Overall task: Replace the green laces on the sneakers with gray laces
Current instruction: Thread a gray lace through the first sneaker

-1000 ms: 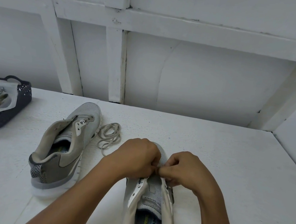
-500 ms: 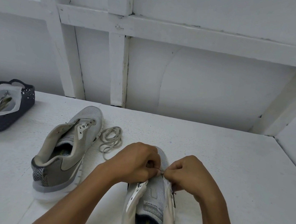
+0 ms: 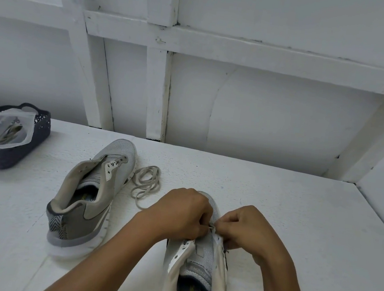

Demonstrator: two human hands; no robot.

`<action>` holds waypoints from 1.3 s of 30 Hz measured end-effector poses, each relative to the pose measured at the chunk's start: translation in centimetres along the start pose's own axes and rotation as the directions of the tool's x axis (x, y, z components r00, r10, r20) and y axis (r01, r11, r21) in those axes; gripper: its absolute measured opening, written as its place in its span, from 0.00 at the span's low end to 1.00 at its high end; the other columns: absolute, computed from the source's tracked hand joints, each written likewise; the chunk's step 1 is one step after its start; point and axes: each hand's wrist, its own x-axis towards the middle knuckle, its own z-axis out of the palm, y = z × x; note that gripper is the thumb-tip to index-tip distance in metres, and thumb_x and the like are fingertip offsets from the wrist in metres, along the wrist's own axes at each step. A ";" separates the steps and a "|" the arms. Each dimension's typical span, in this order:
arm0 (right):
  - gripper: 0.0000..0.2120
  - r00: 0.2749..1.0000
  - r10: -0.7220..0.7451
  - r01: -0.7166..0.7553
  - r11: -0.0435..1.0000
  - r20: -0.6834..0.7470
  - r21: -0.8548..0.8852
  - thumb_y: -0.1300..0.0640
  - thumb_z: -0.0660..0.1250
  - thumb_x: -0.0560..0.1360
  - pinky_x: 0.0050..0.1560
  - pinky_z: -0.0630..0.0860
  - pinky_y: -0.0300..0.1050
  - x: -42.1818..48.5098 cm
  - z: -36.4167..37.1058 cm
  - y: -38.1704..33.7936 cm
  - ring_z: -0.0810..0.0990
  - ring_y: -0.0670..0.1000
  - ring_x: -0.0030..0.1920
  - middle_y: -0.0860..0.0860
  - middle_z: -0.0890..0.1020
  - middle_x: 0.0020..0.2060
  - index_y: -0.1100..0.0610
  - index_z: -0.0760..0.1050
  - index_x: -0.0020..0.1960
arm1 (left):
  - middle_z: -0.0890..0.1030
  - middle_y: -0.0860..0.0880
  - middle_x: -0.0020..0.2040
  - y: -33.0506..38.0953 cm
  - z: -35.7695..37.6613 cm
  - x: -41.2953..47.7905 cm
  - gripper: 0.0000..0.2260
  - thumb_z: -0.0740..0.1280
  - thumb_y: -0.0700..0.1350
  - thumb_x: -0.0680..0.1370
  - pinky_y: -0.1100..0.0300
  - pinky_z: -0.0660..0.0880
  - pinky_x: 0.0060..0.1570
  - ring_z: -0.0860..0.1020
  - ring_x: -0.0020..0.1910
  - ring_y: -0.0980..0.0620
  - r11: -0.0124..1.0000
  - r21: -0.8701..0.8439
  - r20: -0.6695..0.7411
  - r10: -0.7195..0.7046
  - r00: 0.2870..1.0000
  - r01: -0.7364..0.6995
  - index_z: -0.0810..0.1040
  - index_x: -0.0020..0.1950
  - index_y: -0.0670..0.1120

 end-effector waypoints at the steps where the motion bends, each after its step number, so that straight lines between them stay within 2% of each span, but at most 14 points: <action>1: 0.08 1.000 -0.004 0.004 1.000 -0.001 0.003 0.69 0.68 0.71 0.36 0.81 0.43 -0.1 0.0 0.0 0.82 0.50 0.30 0.57 0.83 0.29 0.65 0.84 0.36 | 0.81 0.52 0.42 0.1 0.0 0.0 0.02 0.69 0.49 0.72 0.57 0.73 0.40 0.77 0.42 0.50 1.000 0.007 0.005 0.000 1.000 0.000 0.79 0.40 0.52; 5: 0.09 1.000 -0.018 0.018 1.000 -0.016 0.016 0.69 0.68 0.72 0.35 0.79 0.41 -0.3 0.0 0.2 0.83 0.50 0.31 0.57 0.84 0.30 0.63 0.85 0.36 | 0.80 0.51 0.41 0.0 0.0 0.0 0.02 0.69 0.48 0.72 0.55 0.74 0.40 0.77 0.41 0.50 1.000 -0.006 0.020 0.008 1.000 -0.008 0.79 0.39 0.51; 10: 0.09 0.998 -0.035 0.036 0.999 -0.047 0.030 0.66 0.69 0.71 0.37 0.81 0.44 -0.4 0.3 0.7 0.84 0.53 0.34 0.58 0.85 0.32 0.59 0.85 0.35 | 0.81 0.51 0.41 -0.3 0.1 -0.1 0.03 0.70 0.48 0.72 0.53 0.75 0.41 0.77 0.41 0.50 0.999 -0.036 0.022 0.016 1.000 -0.015 0.80 0.40 0.50; 15: 0.09 0.996 -0.057 0.058 0.998 -0.068 0.016 0.65 0.70 0.71 0.38 0.82 0.43 -0.7 0.5 0.9 0.83 0.50 0.33 0.56 0.85 0.31 0.57 0.86 0.35 | 0.81 0.52 0.41 -0.2 0.2 -0.3 0.02 0.70 0.47 0.73 0.57 0.73 0.41 0.77 0.42 0.51 0.997 -0.079 -0.011 0.006 1.000 -0.007 0.82 0.41 0.50; 22: 0.10 0.991 -0.087 0.087 0.996 -0.101 0.000 0.63 0.69 0.71 0.44 0.84 0.52 -1.0 0.7 1.2 0.83 0.50 0.33 0.55 0.85 0.32 0.55 0.86 0.36 | 0.81 0.52 0.41 0.0 0.3 -0.4 0.02 0.69 0.46 0.72 0.57 0.72 0.40 0.77 0.41 0.51 0.997 -0.078 -0.016 0.001 1.000 -0.002 0.82 0.41 0.50; 26: 0.10 0.991 -0.093 0.091 0.996 -0.096 -0.017 0.63 0.68 0.71 0.46 0.83 0.55 -0.9 0.8 1.5 0.82 0.49 0.32 0.55 0.85 0.32 0.54 0.86 0.35 | 0.81 0.51 0.42 0.0 0.1 -0.2 0.03 0.70 0.49 0.73 0.56 0.74 0.42 0.77 0.42 0.50 0.999 -0.046 0.030 0.025 0.999 -0.023 0.81 0.42 0.51; 32: 0.09 0.988 -0.118 0.116 0.993 -0.095 -0.034 0.60 0.68 0.71 0.45 0.81 0.58 -0.8 1.0 2.0 0.80 0.48 0.32 0.58 0.84 0.34 0.59 0.84 0.36 | 0.81 0.51 0.41 -0.1 0.6 -0.4 0.03 0.69 0.48 0.72 0.56 0.74 0.41 0.76 0.40 0.52 0.998 -0.057 -0.004 -0.005 1.000 0.005 0.80 0.40 0.50; 35: 0.08 0.988 -0.123 0.121 0.992 -0.097 -0.027 0.60 0.68 0.71 0.45 0.81 0.56 -0.7 1.0 2.2 0.80 0.48 0.32 0.59 0.84 0.34 0.59 0.85 0.37 | 0.81 0.51 0.41 0.0 0.8 -0.4 0.03 0.68 0.48 0.73 0.56 0.75 0.41 0.77 0.41 0.51 0.999 -0.051 -0.004 -0.018 1.000 0.018 0.79 0.39 0.51; 39: 0.09 0.989 -0.120 0.123 0.992 -0.090 0.026 0.62 0.68 0.72 0.43 0.82 0.48 -0.7 0.9 2.4 0.82 0.50 0.35 0.58 0.86 0.38 0.58 0.86 0.37 | 0.81 0.51 0.42 0.0 0.8 -0.4 0.04 0.68 0.49 0.74 0.56 0.74 0.42 0.77 0.42 0.50 0.999 -0.049 -0.017 -0.020 1.000 0.019 0.76 0.39 0.52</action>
